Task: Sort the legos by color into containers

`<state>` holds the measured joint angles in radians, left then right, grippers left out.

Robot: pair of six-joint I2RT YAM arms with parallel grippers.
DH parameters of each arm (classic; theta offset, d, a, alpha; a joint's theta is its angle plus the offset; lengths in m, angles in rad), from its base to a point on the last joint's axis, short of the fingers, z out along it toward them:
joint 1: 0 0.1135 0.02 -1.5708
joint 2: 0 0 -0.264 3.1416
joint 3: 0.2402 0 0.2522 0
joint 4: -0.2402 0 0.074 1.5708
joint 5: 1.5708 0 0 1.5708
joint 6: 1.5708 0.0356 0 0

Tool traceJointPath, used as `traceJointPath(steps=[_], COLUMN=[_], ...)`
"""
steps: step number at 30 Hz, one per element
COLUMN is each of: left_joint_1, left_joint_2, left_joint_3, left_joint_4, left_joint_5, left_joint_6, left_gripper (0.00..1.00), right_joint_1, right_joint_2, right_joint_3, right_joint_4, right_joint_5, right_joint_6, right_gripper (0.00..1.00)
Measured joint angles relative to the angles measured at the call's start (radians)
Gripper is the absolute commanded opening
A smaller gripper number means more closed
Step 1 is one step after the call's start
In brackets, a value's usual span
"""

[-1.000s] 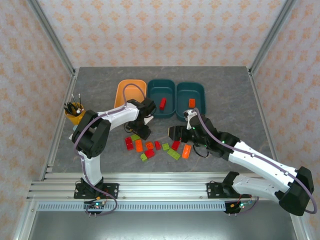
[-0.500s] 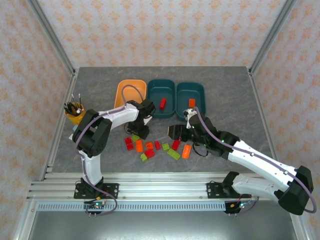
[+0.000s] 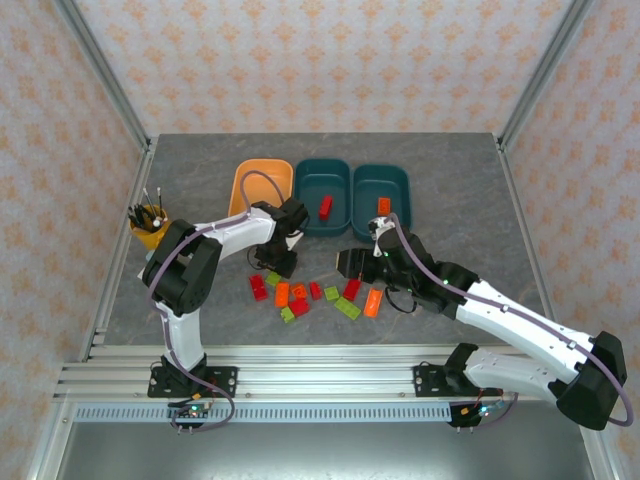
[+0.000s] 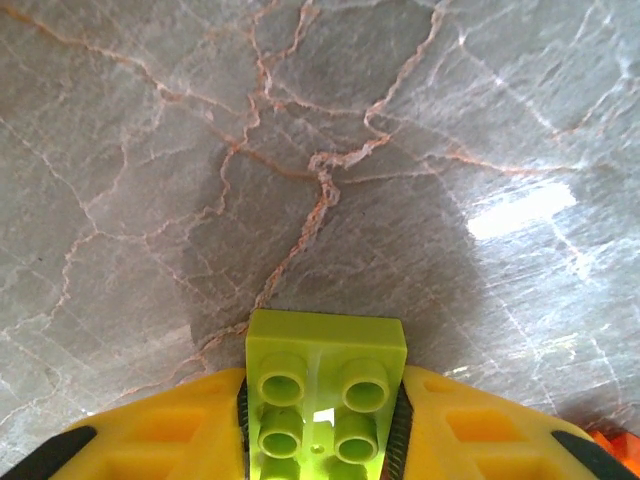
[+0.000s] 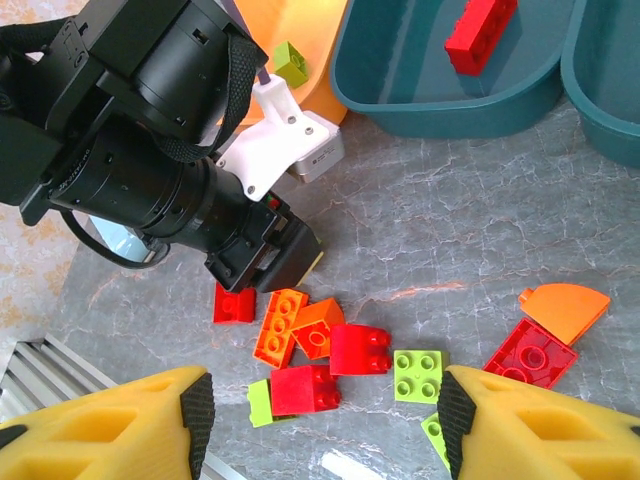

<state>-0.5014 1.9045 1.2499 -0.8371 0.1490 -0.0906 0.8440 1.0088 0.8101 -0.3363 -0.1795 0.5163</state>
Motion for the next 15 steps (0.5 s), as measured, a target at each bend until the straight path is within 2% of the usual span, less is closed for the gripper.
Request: traceJointPath(steps=[9, 15], left_joint_1=[0.002, 0.007], left_joint_2=[-0.030, -0.145], left_joint_3=[0.012, 0.129], left_joint_4=[-0.024, -0.096], left_joint_5=[-0.050, -0.061], left_joint_6=[-0.024, -0.072], left_gripper=[0.33, 0.33], right_joint_1=[0.000, 0.000], right_joint_2=[0.002, 0.002], right_joint_3=[0.014, 0.056], right_joint_4=[-0.005, -0.009], right_joint_5=[0.011, 0.048], right_joint_6=[0.000, -0.001], right_gripper=[0.62, 0.62])
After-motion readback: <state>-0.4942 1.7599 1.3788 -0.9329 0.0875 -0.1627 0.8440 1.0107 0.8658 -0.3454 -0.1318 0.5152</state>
